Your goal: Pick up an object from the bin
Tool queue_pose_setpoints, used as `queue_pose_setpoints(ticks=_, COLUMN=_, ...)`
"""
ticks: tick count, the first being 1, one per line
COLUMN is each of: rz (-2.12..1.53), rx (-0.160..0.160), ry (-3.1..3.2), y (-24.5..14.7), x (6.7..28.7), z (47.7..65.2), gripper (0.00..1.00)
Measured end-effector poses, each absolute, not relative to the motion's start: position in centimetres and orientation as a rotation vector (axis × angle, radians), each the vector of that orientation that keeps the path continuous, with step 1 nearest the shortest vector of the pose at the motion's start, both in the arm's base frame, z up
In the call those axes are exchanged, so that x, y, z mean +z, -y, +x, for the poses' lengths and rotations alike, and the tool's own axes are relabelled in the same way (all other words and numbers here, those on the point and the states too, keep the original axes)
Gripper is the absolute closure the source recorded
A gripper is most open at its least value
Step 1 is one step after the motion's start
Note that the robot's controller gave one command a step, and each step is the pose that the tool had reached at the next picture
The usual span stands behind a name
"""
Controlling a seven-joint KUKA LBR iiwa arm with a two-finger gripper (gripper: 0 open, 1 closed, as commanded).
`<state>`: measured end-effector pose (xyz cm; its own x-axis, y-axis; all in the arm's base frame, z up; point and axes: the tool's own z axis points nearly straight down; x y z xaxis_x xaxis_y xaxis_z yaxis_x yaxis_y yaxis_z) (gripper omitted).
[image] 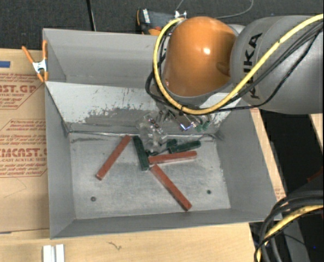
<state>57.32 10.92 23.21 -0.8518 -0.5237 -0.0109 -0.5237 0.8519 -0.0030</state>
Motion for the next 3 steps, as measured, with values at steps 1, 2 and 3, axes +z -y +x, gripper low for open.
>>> queue_pose_setpoints(ticks=1, rz=-0.852, rx=0.002, ry=-3.02, y=-10.8, x=22.8, z=57.2, gripper=0.0)
queue_pose_setpoints(ticks=2, rz=-0.443, rx=0.006, ry=-3.112, y=-20.8, x=15.4, z=56.9, gripper=0.0)
queue_pose_setpoints(ticks=3, rz=-0.616, rx=-0.001, ry=-3.087, y=-19.0, x=6.5, z=56.1, gripper=0.0)
